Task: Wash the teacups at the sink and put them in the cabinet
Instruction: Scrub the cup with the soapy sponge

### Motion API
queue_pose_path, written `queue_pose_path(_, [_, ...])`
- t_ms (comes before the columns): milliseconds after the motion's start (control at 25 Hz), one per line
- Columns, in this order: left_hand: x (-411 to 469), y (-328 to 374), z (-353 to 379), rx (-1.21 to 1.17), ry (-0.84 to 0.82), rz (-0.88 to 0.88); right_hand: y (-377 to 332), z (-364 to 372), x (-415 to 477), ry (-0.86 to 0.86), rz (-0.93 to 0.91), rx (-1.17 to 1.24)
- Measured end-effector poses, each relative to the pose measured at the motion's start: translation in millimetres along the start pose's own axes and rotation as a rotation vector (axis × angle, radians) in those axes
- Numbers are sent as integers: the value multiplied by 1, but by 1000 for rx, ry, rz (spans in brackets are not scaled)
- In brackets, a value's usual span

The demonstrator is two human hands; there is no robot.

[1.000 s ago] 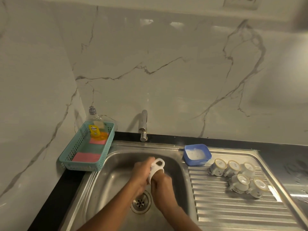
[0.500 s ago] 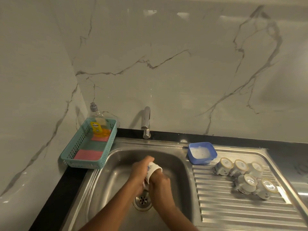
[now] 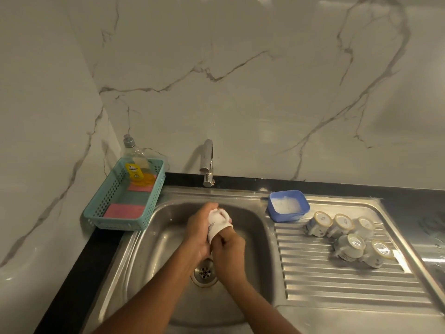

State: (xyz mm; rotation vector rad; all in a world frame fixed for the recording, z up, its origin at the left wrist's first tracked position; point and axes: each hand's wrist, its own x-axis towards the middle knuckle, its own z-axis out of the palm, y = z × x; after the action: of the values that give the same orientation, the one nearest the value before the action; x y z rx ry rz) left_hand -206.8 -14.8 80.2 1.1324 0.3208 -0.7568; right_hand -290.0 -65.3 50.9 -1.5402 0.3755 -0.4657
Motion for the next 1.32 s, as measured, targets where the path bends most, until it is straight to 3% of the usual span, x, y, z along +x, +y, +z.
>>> queue_pose_path(80, [5,-10,-3,178,181,-55,32,-12,-5,-95,-308,-589])
queue_pose_path(160, [4,-15,-10,208,166,-120,32,-25,1,-211,-287,-699])
queue_pose_path(200, [2,-11,-11,201,119,-114,24,-27,7,-195,-204,-609])
queue_pose_path(240, [-1,-6,-12,183,60,-64,10,-23,13,-112,-27,-374])
queue_pose_path(320, [-6,7,-9,111,-84,89,-21,-9,19,-41,420,435])
queue_pose_path(360, [-10,11,-6,48,-150,127,-31,-2,18,-7,473,674])
queue_pose_path(400, [-11,13,-2,12,-181,139,-34,4,14,23,403,651])
queue_pose_path(480, [-9,12,5,98,-47,98,-24,7,3,95,6,101])
queue_pose_path(560, [-4,6,5,367,139,31,10,-13,1,4,-460,-532])
queue_pose_path(600, [-3,5,3,463,152,-19,16,-25,7,-104,-512,-637])
queue_pose_path(640, [-3,5,0,500,121,-60,13,-33,12,-171,-440,-616])
queue_pose_path(720, [-5,8,-5,402,9,-72,-7,-39,23,-102,-77,-299])
queue_pose_path(800, [-6,14,-7,184,-109,25,-37,-30,23,-31,394,494])
queue_pose_path(840, [-9,17,-3,55,-159,63,-48,-24,22,-17,468,801])
queue_pose_path(880, [-11,18,2,-60,-195,85,-52,-17,20,-15,462,896])
queue_pose_path(920, [-11,16,8,-150,-225,76,-46,-11,16,-32,365,804])
queue_pose_path(960, [-11,14,13,-190,-209,36,-35,-7,10,-25,195,564])
queue_pose_path(1080, [-9,-5,18,-84,66,-113,17,-17,4,-3,-366,-432])
queue_pose_path(1160, [-11,-11,13,10,147,-128,19,-26,7,-67,-436,-546])
queue_pose_path(1200, [-11,-10,9,35,135,-99,8,-26,8,-65,-362,-502])
queue_pose_path(1240, [-11,-6,6,42,90,-38,-4,-24,11,-62,-186,-300])
queue_pose_path(1320, [-16,11,1,-25,-67,81,-38,-13,14,-162,301,412])
